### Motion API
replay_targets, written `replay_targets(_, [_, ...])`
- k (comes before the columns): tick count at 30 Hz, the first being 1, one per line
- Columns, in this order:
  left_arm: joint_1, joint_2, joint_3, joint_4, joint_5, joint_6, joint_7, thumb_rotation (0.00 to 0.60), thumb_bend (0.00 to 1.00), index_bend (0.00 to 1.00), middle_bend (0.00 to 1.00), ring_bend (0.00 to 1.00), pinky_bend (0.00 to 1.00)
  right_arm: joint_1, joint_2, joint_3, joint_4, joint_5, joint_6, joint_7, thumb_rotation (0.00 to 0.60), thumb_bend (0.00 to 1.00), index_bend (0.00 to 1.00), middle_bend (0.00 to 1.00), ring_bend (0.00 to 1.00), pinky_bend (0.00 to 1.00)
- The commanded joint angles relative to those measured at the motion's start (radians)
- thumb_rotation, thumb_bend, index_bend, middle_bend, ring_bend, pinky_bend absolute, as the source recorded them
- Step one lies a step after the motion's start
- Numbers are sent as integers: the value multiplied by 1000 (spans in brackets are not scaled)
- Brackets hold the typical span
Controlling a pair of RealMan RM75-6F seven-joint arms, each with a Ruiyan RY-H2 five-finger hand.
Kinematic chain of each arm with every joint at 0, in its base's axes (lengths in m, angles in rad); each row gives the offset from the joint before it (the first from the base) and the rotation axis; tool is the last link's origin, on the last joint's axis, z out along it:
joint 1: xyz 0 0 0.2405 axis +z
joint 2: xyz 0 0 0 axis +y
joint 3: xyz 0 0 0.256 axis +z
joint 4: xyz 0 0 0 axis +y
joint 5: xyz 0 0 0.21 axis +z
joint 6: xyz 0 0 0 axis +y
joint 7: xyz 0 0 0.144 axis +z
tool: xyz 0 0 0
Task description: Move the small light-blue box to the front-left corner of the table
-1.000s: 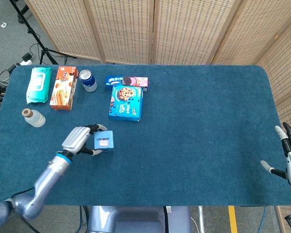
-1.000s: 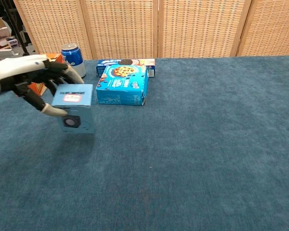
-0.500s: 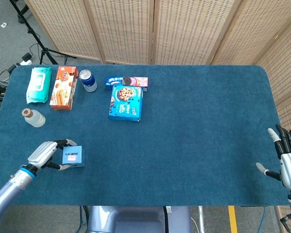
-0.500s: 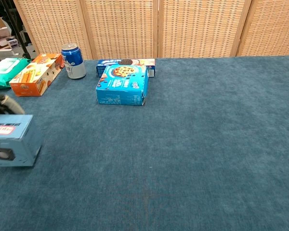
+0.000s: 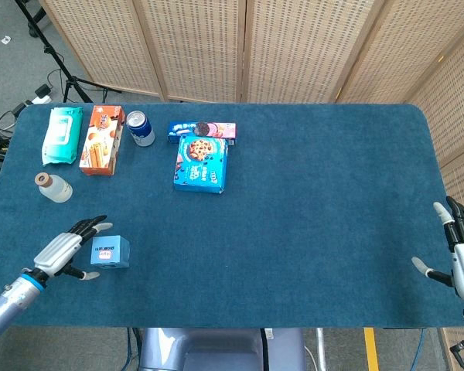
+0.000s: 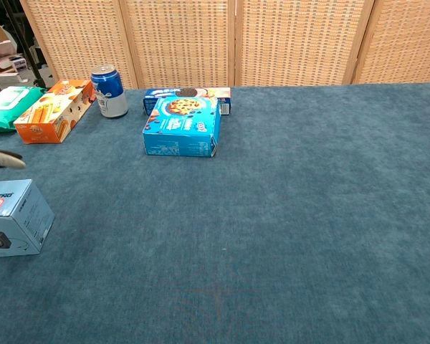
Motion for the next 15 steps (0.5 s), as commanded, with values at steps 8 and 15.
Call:
replay_targets(8, [36,72,1,-113,-38,22,175,600,9,0,0,0,0,-3,3,-1,-2,-5,6,7,600,0,0,0,0,0])
replay_targets(15, [20,41,-39,-190,-111,-37,288,600,12,0,14,26,117,-3,5,0,-1,-3,6,12,600,0,0,0,0,0])
